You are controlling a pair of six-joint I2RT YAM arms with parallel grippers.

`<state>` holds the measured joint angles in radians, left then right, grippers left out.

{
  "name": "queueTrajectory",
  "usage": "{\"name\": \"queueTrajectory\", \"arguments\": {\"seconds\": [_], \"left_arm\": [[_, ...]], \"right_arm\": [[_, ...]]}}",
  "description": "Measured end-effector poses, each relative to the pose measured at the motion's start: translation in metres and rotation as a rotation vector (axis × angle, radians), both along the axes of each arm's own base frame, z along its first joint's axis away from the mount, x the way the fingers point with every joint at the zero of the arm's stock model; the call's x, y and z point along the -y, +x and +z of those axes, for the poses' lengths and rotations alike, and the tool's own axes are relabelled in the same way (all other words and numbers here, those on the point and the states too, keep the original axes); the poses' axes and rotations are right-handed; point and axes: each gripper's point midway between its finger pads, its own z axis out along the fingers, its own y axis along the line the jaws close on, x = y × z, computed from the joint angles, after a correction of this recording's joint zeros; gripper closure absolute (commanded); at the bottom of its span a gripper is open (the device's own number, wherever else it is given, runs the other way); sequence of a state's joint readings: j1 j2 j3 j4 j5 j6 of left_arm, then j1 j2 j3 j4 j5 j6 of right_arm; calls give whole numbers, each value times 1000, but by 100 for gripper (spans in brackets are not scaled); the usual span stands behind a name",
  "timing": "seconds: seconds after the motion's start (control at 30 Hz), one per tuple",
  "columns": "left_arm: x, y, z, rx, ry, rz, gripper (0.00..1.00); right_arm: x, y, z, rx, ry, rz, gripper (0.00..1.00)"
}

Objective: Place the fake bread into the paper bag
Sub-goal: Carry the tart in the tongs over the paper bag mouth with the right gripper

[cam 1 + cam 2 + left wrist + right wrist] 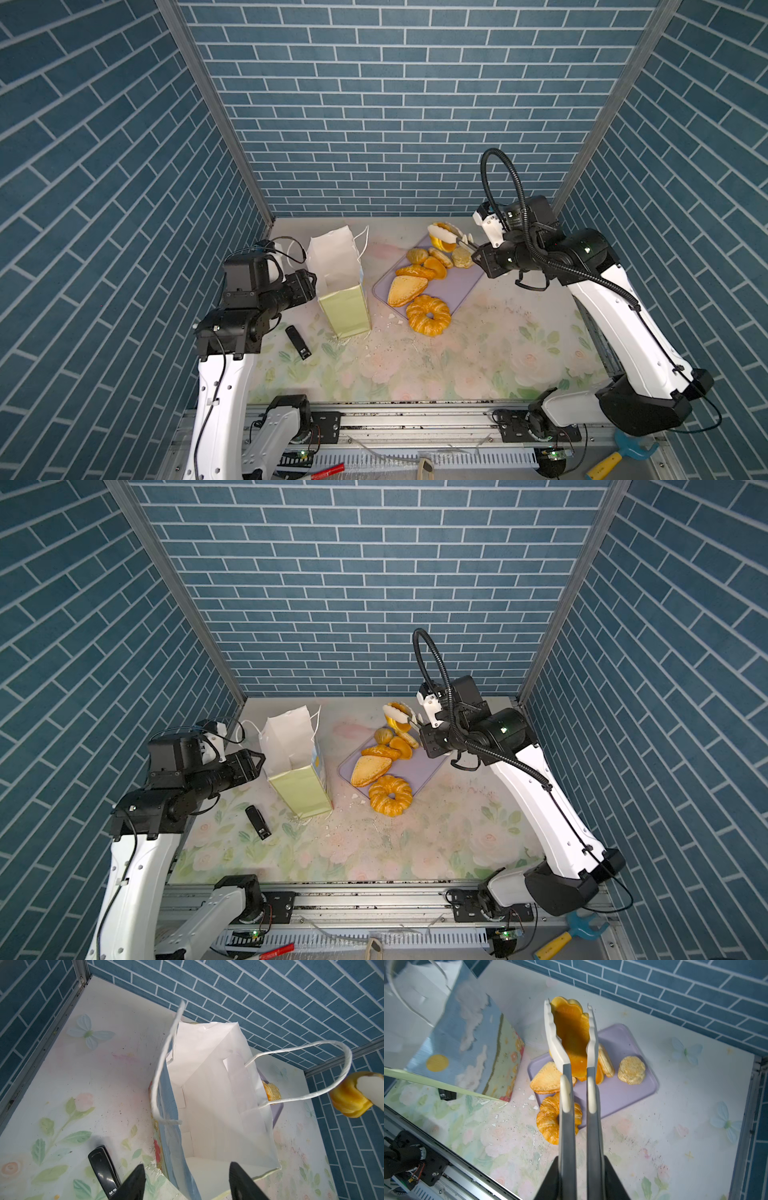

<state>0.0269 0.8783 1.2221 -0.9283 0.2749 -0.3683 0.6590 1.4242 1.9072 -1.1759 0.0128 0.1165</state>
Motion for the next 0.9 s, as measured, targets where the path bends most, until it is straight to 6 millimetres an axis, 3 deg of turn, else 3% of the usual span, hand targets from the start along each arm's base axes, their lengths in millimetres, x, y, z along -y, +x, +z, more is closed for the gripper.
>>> {"name": "queueTrajectory", "arguments": {"seconds": [0.23, 0.43, 0.67, 0.9], "left_arm": [[1, 1, -4, 5, -20, 5, 34], [1, -1, -6, 4, -30, 14, 34], [1, -2, -12, -11, -41, 23, 34], [-1, -4, -10, -1, -33, 33, 34]], "right_arm": [[-77, 5, 41, 124, 36, 191, 78], [-140, -14, 55, 219, 20, 361, 77], [-176, -42, 54, 279, -11, 498, 76], [-197, -51, 38, 289, -63, 554, 76]]}}
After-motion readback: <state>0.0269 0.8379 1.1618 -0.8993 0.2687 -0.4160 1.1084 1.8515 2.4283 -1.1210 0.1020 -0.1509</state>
